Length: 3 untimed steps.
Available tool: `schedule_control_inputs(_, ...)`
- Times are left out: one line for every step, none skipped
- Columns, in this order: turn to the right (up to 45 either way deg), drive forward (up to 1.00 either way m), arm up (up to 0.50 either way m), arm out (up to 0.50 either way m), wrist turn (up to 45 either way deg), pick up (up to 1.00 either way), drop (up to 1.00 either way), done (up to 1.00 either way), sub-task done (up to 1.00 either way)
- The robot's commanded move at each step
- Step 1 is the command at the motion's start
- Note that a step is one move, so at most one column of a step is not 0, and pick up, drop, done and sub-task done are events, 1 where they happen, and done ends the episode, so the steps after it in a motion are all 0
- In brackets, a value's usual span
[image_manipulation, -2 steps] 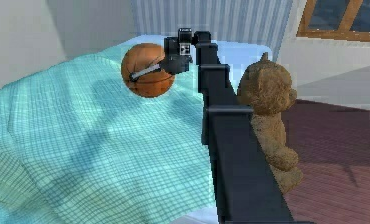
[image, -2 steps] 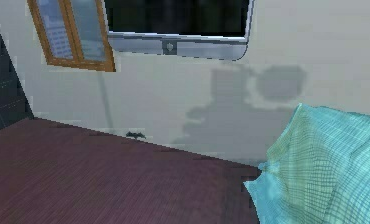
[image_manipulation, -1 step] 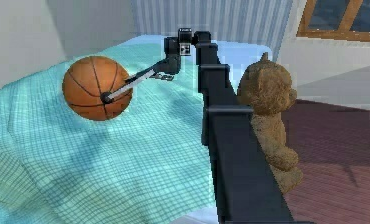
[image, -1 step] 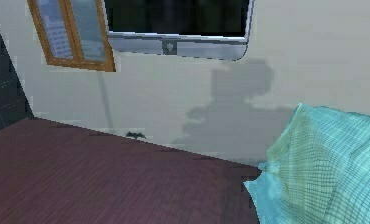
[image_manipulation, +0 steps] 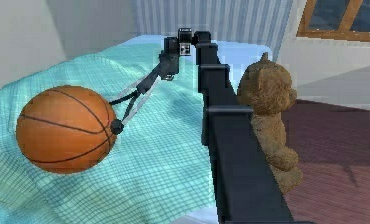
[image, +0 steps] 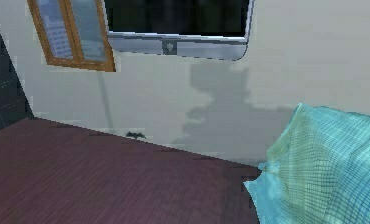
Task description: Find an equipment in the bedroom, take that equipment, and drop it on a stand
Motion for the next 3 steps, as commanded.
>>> schedule_control_inputs(0.0, 0.0, 0.0, 0.0, -3.0, 0.0, 0.0, 0.0, 0.0)
schedule_control_inputs(0.0, 0.0, 0.0, -0.44, 0.0, 0.0, 0.0, 0.0, 0.0)
schedule_control_inputs(-45.0, 0.0, 0.0, 0.0, 0.0, 0.0, 0.0, 0.0, 0.0)
